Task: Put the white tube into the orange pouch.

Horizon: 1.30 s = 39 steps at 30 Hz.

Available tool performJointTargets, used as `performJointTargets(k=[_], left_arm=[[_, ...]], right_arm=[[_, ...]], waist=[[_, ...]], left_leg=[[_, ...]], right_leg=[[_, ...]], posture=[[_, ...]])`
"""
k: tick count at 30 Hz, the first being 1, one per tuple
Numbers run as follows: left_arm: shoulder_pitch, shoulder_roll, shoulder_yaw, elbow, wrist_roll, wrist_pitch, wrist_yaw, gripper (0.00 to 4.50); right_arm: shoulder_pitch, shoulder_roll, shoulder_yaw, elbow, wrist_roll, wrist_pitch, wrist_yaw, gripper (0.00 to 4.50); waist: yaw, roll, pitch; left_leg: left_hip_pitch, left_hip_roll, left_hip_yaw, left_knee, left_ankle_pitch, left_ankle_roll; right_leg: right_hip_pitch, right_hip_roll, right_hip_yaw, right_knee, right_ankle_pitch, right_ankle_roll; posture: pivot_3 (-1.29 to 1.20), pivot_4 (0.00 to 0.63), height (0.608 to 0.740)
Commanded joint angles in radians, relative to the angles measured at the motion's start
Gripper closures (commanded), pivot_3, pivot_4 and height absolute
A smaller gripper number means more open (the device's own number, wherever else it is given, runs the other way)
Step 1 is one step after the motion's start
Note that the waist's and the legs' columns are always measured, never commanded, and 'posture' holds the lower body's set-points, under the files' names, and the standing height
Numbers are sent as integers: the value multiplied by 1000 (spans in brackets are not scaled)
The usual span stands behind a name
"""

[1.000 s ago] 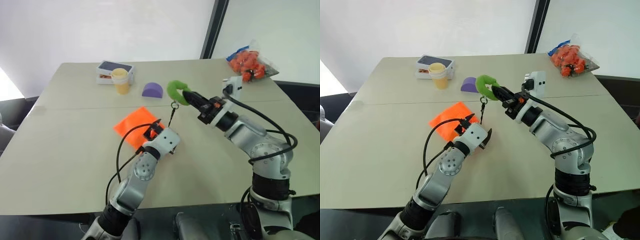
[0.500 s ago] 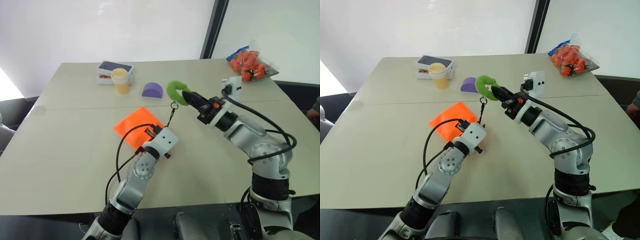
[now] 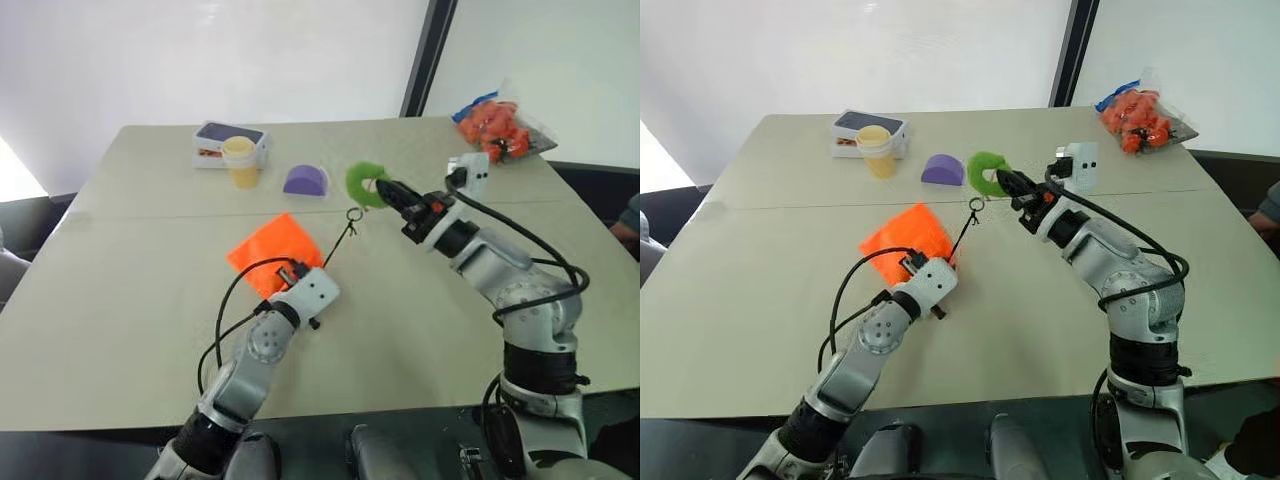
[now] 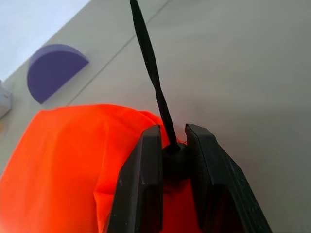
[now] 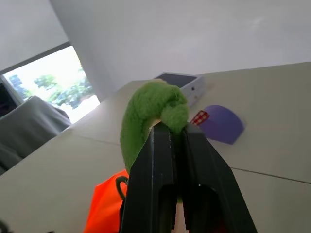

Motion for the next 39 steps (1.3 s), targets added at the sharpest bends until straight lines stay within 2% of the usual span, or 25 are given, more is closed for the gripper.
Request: performJointTargets(k=[1,13,19,21,22,25,26,28,29,33,39], left_arm=[[5,18,21,-34,-26,-19,-37,4263],[61,143,54,-76,-70,-33,-160,4263],[24,108,72,-63,-124,-39,-173,4263],[17,73,98,-70,-183,-24,-185,3228],[13,55,117,-76,-213,-14,-186,2942],[9,32,162,-108,-289,17,-212,1449],[11,33,182,-124,-324,35,-230,849],[20,51,219,-158,-397,56,-278,0],[30,70,268,-180,-460,91,-313,0],[47,125,400,-202,-581,143,-346,0],[112,261,605,-41,-581,42,-338,0]], right_arm=[[-35,-5,-36,4,-31,-54,-20,4500],[-53,11,-58,102,-106,-133,-84,4500],[-21,3,1,81,-130,-114,-49,4500],[7,-23,60,66,-174,-107,-15,4500],[23,-37,85,58,-184,-91,5,4500],[63,-78,146,34,-228,-81,53,3476],[74,-89,164,31,-257,-87,53,2920],[96,-115,195,26,-304,-101,66,1998],[119,-130,205,21,-325,-115,80,1510],[180,-162,209,7,-363,-177,143,1510],[319,-227,164,-8,-353,-347,336,1510]], waist=[[0,0,0],[-1,1,0],[0,1,0],[0,1,0],[0,1,0],[0,1,0],[-1,1,0],[-3,1,0],[-4,1,0],[-4,1,0],[-5,0,0]], left_leg=[[0,0,0,0,0,0],[0,0,0,-1,0,0],[0,0,0,-1,0,0],[0,0,1,-1,0,0],[0,0,1,-1,0,0],[0,0,0,-1,0,0],[0,0,0,-1,0,0],[0,0,0,-1,0,0],[0,0,0,-1,0,0],[1,0,0,-1,0,0],[1,0,0,-1,0,0]], right_leg=[[0,0,0,0,0,0],[0,0,0,0,0,0],[0,0,0,0,0,0],[0,0,0,0,0,0],[0,0,0,0,0,0],[0,0,0,0,0,0],[0,0,0,0,0,0],[0,0,0,0,0,0],[0,0,0,0,0,0],[0,0,0,0,0,0],[0,0,0,-1,-3,4]], posture=[[0,150,723],[0,150,723],[0,150,723],[0,150,723],[0,150,723],[0,150,723],[0,150,723],[0,150,723],[0,150,723],[0,150,723],[0,150,723]])
